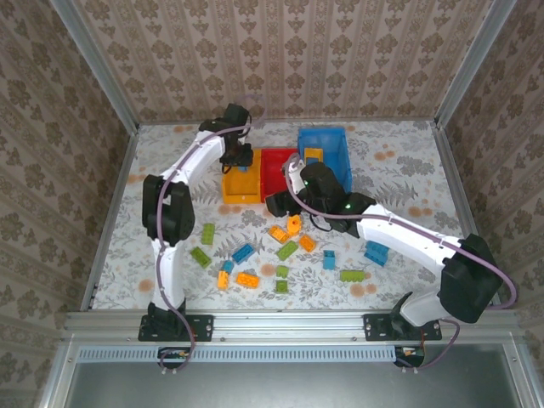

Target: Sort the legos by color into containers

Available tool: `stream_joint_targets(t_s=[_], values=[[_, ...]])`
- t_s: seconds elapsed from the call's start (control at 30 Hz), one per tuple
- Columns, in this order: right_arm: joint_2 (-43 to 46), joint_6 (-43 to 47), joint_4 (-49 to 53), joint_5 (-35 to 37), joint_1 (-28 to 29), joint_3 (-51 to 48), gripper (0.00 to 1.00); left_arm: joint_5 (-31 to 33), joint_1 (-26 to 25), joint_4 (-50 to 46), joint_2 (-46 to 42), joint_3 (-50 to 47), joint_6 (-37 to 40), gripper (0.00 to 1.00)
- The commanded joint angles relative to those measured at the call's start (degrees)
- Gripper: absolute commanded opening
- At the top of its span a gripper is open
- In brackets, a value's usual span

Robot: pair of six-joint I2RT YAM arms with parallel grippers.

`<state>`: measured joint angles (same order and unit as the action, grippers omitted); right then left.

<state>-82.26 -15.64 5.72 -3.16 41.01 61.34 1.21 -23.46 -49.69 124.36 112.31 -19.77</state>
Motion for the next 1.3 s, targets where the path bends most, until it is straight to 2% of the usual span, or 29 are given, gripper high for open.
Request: stream_joint_targets(t_s=[0.0,0.17,0.37,0.57,0.67,0.8,0.9,1.0,1.13,1.27], values=[[0.09,-1.69,-1.15,1.25,-0.66,0.84,0.77,-2.00,0.83,-0.40,1.86,3.02,-2.01,0.25],[0.61,-1.17,-0.02,1.30,-0.85,-0.92,0.77,-5.50,0.92,0.83,3.43,2.86,-2.63,0.36],[2.09,2.80,2.34,1.57,-0.85,-5.30,0.76,-6.62,0.97,1.27,0.98,0.56,-3.64,0.49],[7.37,7.31,7.76,3.10,-0.59,-9.70,0.76,-5.59,0.97,1.96,-7.26,-4.05,-5.45,0.52],[11.84,6.08,13.33,5.68,-0.50,-12.23,0.75,-6.02,0.76,4.16,-14.03,-9.75,-7.23,0.55],[18.09,-5.89,29.58,12.68,-0.71,-12.37,0.74,-9.39,-2.05,8.83,-23.80,-19.88,-6.42,0.60],[21.01,-18.25,42.19,14.56,-2.14,-11.81,0.72,-13.37,-7.73,13.39,-30.85,-27.76,-1.96,0.63],[21.88,-30.26,51.00,12.91,-4.45,-11.53,0.70,-15.83,-14.74,17.48,-36.80,-35.25,2.63,0.64],[20.40,-42.61,56.73,11.79,-5.53,-9.38,0.69,-18.28,-23.06,22.75,-42.33,-43.37,4.28,0.67],[21.11,-58.55,54.49,7.88,-5.86,-11.55,0.71,-17.59,-29.15,23.42,-44.19,-46.64,5.31,0.67]])
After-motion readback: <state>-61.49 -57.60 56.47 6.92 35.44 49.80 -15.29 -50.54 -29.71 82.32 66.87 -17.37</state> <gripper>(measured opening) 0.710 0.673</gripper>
